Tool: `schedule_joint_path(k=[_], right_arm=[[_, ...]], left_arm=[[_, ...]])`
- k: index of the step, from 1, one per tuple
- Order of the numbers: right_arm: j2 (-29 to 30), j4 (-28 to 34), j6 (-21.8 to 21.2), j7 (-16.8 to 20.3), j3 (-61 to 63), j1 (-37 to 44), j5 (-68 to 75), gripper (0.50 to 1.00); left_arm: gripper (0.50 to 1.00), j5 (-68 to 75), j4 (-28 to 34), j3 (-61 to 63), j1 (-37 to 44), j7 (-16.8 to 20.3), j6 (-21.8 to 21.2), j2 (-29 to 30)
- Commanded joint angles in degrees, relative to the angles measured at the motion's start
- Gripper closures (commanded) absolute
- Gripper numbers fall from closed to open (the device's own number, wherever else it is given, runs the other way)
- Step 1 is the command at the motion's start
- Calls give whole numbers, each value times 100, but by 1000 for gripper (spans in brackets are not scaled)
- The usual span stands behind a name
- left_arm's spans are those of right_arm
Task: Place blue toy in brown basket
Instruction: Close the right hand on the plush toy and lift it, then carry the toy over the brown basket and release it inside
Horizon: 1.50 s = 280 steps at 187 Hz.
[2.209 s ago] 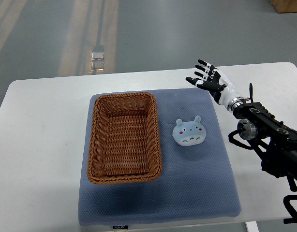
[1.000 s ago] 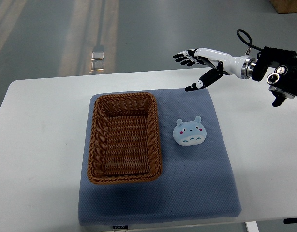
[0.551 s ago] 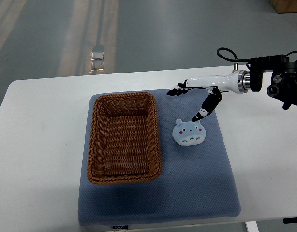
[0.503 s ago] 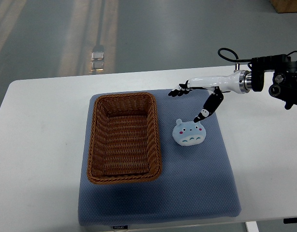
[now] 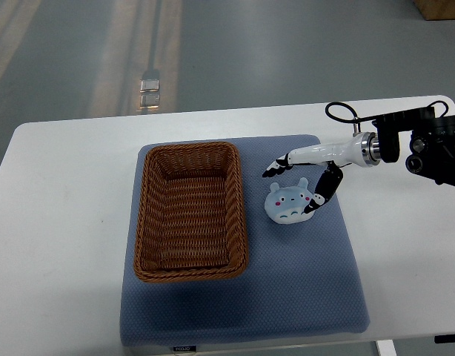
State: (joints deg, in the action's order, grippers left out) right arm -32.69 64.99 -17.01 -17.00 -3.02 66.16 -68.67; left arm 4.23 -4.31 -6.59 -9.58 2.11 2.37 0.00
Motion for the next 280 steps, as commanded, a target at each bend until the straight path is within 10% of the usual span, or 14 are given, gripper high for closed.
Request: schedule_joint_path(k=[1,88,137,181,280], right_arm=[[78,-136,145,-5,-5,-103,-103,591],[245,-250,154,-5,-23,-288,-217,615],[351,-329,137,4,-32,-385,-305,750],[245,-347,154,-13,38,-306,-428,987],[869,-707,154,-40,56,1215,-243,969]], left_arm=[[500,-1,0,0,0,0,0,0],[500,-1,0,0,0,0,0,0],[500,-1,0,0,0,0,0,0],[500,-1,-9,0,-9,0,0,0],[500,-1,0,8,-17,0,0,0]])
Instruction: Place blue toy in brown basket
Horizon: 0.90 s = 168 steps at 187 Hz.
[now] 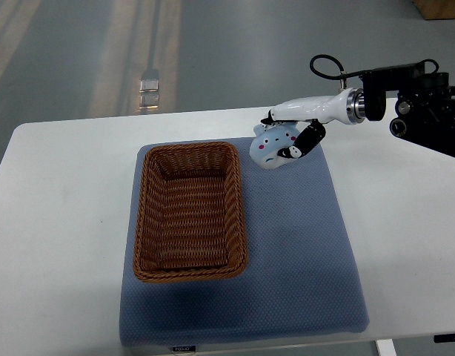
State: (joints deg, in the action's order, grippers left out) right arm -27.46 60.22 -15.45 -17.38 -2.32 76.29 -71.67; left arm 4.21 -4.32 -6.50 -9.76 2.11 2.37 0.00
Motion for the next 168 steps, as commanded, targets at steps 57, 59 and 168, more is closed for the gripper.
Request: schedule_joint_path(k=[57,59,168], right_arm=[[1788,-1065,7,-11,-93,264,259,863],[1832,-1091,7,-2,-84,255,259,846],[1885,-1557,271,51,21,36,926,624]], left_arm=[[500,1,2,-9,27,0,0,0],[500,1,2,-9,27,0,0,0],[500,1,2,-9,18,8,0,0]])
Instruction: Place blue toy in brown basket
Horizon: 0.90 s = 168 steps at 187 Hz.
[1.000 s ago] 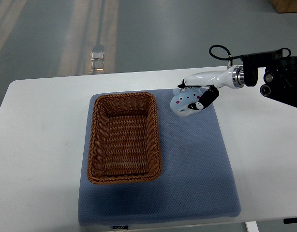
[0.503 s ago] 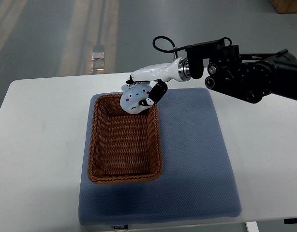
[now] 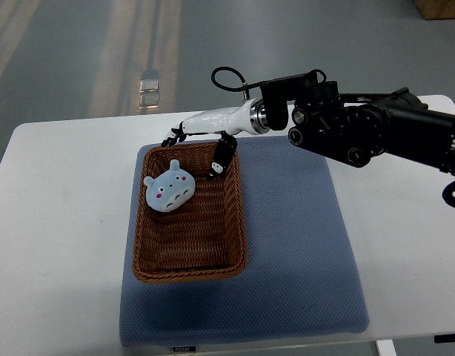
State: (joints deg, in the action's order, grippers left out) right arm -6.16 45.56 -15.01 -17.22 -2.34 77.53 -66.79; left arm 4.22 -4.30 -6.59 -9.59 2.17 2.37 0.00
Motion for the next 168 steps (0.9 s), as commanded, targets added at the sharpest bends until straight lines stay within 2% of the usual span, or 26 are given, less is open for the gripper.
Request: schedule_joint_path(k=[1,31,61,103,123,168], right_arm=[[-246,-91,227,35,24,-89,438,624],[-624,-416,666,140,410,-379,1581,624],[-896,-574,1079,562,2026,-1345,2337,623],[-923,-724,1176,597,4110,-2830,2583,623],[-817,-715,1193,597,4813,-3279,2820,621],[-439,-662,1176,545,5271,-3877,3436,621]], left_arm=[[500,-1,0,0,1,2,0,0],[500,-1,0,0,1,2,0,0],[500,-1,-9,0,-8,-7,0,0],[500,-1,-18,0,-8,-6,0,0],[500,-1,-18,0,-17,2,0,0],[500,-1,-36,0,-17,2,0,0]])
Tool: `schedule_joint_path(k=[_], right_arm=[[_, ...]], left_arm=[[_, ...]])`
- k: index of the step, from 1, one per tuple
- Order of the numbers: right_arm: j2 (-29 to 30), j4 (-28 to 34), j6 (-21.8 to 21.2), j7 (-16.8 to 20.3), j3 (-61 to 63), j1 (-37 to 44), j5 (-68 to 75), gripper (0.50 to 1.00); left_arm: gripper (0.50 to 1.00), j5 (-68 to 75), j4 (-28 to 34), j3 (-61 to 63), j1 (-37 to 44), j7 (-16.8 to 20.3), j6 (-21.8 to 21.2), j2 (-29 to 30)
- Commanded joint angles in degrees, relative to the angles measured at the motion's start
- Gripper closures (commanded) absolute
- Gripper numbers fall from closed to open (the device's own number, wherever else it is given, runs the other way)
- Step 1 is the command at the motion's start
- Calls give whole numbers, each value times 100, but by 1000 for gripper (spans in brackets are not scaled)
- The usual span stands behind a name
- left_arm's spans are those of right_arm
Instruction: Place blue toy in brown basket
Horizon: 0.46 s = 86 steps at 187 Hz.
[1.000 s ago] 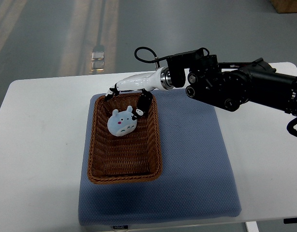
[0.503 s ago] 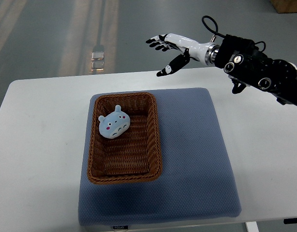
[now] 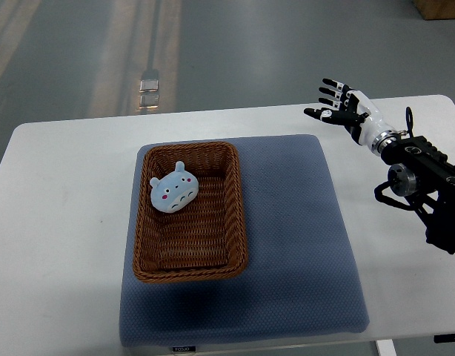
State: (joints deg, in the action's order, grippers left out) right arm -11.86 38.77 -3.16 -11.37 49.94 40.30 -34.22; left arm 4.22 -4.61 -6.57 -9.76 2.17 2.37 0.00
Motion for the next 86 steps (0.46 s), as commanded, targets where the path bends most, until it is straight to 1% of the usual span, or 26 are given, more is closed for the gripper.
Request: schedule_joint_path(k=[1,12,21,86], right_arm=[[149,16,-9,-41,42,-162,187,621],[210,16,0,-58,51,-206,196,619],[246,16,0,-58,51,-215,205,595],[246,16,-9,-58,51,-233,205,589]], left_arm=[[500,0,-5,-2,1,3,0,0],[500,0,4,-2,1,3,0,0],[500,0,4,-2,1,3,0,0],[500,-9,4,-20,1,3,0,0]])
